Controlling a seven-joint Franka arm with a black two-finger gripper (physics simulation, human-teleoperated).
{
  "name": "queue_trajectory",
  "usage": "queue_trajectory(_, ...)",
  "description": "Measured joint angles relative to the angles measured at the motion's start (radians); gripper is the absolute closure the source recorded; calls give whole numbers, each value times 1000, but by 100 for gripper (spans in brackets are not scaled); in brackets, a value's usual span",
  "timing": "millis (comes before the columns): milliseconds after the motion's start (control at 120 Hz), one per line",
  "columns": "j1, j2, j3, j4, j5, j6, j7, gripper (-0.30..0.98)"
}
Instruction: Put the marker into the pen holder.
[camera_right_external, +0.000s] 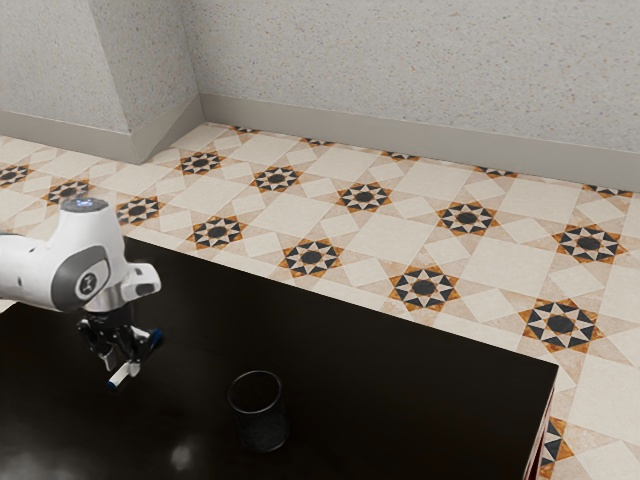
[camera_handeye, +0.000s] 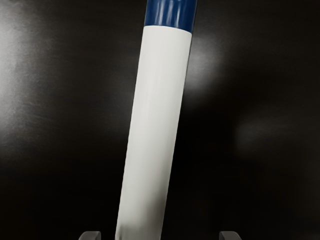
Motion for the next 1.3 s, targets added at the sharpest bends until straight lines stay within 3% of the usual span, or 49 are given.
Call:
queue_trajectory(467, 9, 12, 0, -16, 3, 58, 16, 68)
queue_trajectory(700, 5, 27, -1, -7, -4, 61, 16, 63)
queue_trajectory(983, 2, 31, -1, -2, -6, 57, 18, 70)
queue_trajectory(1158, -44, -16, -2, 79, 0, -48, 8, 74)
queue_trajectory(1300, -142, -188, -26, 116, 5, -215, -8, 76)
